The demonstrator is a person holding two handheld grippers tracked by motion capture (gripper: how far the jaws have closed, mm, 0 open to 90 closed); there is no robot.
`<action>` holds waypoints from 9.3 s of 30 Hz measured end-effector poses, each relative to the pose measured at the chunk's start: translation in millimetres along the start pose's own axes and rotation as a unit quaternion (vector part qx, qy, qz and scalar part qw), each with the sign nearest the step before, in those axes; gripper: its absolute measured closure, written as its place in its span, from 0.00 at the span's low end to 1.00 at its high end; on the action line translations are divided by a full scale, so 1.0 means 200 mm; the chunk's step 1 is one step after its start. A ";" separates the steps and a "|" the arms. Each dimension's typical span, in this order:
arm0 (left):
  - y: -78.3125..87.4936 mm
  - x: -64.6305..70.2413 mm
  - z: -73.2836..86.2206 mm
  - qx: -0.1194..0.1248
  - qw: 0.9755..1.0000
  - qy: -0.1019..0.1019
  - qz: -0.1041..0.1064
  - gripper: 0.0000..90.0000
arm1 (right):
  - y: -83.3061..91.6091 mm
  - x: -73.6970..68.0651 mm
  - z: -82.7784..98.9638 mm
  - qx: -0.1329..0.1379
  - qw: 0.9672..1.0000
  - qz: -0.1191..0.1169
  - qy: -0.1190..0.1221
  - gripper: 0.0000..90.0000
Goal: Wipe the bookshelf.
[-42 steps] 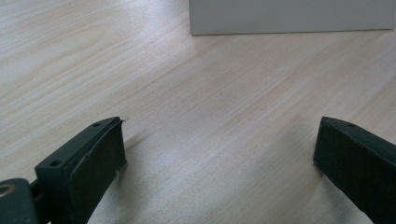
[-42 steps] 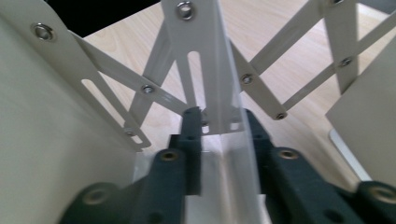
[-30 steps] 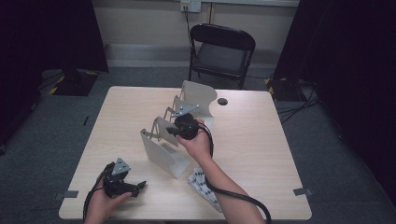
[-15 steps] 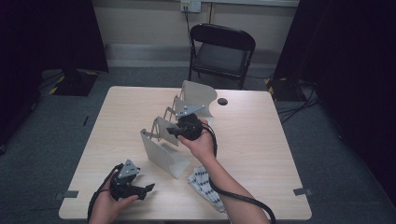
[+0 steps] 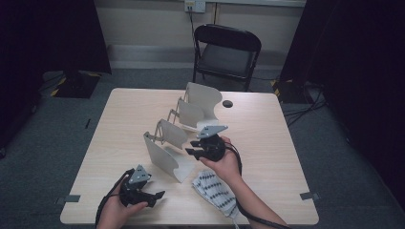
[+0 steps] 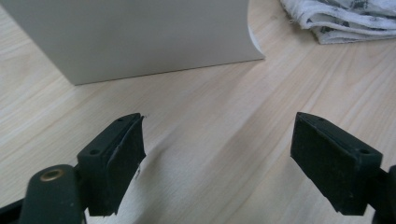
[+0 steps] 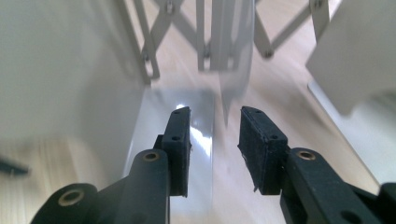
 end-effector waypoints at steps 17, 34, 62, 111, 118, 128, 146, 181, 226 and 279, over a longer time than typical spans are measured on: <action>-0.13 0.12 -0.09 -0.016 0.999 -0.035 0.037 0.24 | 0.12 -0.12 0.40 -0.043 0.999 -0.024 -0.006 0.74; -0.17 0.27 -0.13 -0.013 0.994 -0.042 0.097 0.34 | 0.09 -0.27 0.38 -0.030 0.999 -0.035 0.008 0.67; -0.24 0.34 -0.15 -0.022 0.993 -0.032 0.113 0.48 | 0.17 -0.18 0.45 -0.018 1.000 0.003 -0.015 0.64; 0.03 0.08 0.04 -0.074 0.996 0.022 0.044 0.91 | 0.05 -0.05 0.21 -0.005 1.000 0.005 -0.004 0.50; 0.10 -0.01 0.07 -0.072 0.996 0.044 0.018 0.91 | -0.01 -0.01 0.15 -0.007 1.000 0.002 0.003 0.49; 0.16 -0.13 0.09 -0.067 0.995 0.069 -0.001 0.91 | -0.04 0.04 0.06 -0.002 1.000 0.007 0.017 0.50; 0.24 -0.09 0.01 -0.014 0.996 0.092 0.006 0.66 | -0.06 0.10 -0.05 0.010 1.000 0.010 0.008 0.50; 0.16 -0.13 0.05 -0.049 0.996 0.055 -0.041 0.48 | -0.32 0.13 -0.22 0.006 1.000 -0.006 0.027 0.99; 0.13 -0.12 0.05 -0.050 0.996 0.060 -0.033 0.49 | 0.05 0.14 0.02 0.069 0.995 0.023 0.065 0.99; 0.08 -0.05 -0.04 -0.057 0.997 0.047 0.016 0.58 | 0.27 -0.06 0.50 0.014 1.000 0.015 -0.005 0.55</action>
Point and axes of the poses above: each handheld gripper's, and its own axes: y roughly backward along the jaws, z roughly out of its underside, x roughly to its right, the point moved 2 cm from there along -y, roughly forward along the jaws, and after that the axes turned 13 degrees about y, right-handed, at the moved point
